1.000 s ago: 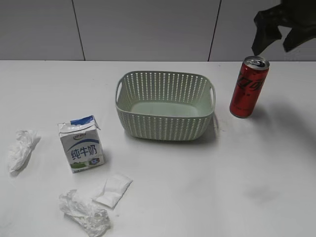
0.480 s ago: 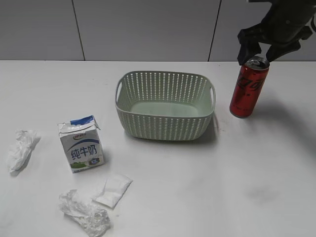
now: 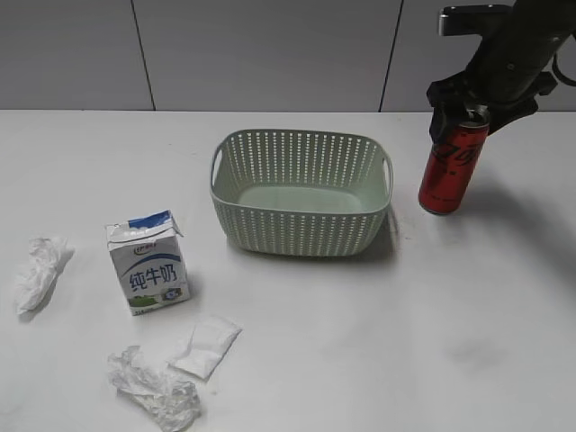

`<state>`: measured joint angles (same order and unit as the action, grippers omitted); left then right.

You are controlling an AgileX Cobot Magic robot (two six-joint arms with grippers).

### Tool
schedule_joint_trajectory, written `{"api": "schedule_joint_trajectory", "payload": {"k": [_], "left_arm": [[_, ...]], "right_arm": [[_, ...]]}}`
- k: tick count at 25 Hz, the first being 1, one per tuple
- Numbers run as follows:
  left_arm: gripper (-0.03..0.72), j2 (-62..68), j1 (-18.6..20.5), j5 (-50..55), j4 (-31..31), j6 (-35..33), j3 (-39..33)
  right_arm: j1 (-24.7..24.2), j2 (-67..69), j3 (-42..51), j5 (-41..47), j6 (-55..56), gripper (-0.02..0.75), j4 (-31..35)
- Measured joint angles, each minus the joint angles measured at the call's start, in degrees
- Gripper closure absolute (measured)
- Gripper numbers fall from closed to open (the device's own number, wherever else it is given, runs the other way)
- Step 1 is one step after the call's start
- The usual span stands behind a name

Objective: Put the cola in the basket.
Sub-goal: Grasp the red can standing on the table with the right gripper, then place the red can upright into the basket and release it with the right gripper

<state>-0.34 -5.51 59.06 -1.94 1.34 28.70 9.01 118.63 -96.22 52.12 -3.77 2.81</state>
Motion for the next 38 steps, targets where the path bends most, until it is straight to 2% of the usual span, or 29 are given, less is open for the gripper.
{"api": "schedule_joint_trajectory", "payload": {"k": [2,5,16,18,22,29,34,38], "left_arm": [[0.464,0.0,0.0,0.0,0.0,0.0,0.0],[0.464,0.0,0.0,0.0,0.0,0.0,0.0],[0.467,0.0,0.0,0.0,0.0,0.0,0.0],[0.467,0.0,0.0,0.0,0.0,0.0,0.0],[0.467,0.0,0.0,0.0,0.0,0.0,0.0],[0.467,0.0,0.0,0.0,0.0,0.0,0.0],[0.467,0.0,0.0,0.0,0.0,0.0,0.0],[0.467,0.0,0.0,0.0,0.0,0.0,0.0]], "right_arm": [[0.0,0.0,0.0,0.23,0.3,0.162,0.0],[0.0,-0.13,0.0,0.76,0.55,0.23,0.0],[1.14,-10.9,-9.25,6.56,0.39,0.23,0.44],[3.48,-13.22,-10.48,7.83,0.29,0.23,0.37],[11.5,-16.55,-11.13,8.79,0.22,0.23,0.2],[24.15,-14.99,-11.21,6.92,0.17,0.23,0.38],[27.02,-10.04,-11.21,6.43,0.11,0.23,-0.18],[26.76,-6.67,-10.18,7.4,0.05,0.23,-4.28]]}}
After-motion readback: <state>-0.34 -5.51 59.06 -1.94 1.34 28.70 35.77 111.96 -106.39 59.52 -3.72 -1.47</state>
